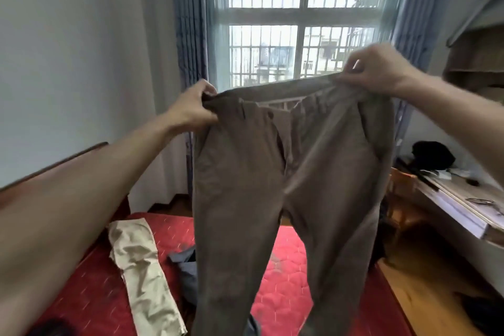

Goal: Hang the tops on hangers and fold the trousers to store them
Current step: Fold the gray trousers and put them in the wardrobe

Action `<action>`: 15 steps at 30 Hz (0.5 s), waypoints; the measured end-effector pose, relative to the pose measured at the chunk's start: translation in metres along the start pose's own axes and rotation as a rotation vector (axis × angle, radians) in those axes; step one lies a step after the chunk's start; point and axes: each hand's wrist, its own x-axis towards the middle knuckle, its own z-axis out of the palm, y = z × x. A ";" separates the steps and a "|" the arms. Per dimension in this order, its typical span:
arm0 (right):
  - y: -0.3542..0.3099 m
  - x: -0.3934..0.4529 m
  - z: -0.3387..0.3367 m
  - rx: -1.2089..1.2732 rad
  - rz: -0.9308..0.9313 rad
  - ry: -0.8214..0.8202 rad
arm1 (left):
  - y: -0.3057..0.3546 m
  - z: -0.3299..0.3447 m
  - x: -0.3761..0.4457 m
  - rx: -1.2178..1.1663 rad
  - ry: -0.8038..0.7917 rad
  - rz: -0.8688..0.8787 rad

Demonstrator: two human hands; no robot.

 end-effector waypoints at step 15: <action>-0.005 -0.076 0.064 0.157 -0.223 -0.519 | -0.055 0.022 -0.043 -0.200 -0.503 -0.406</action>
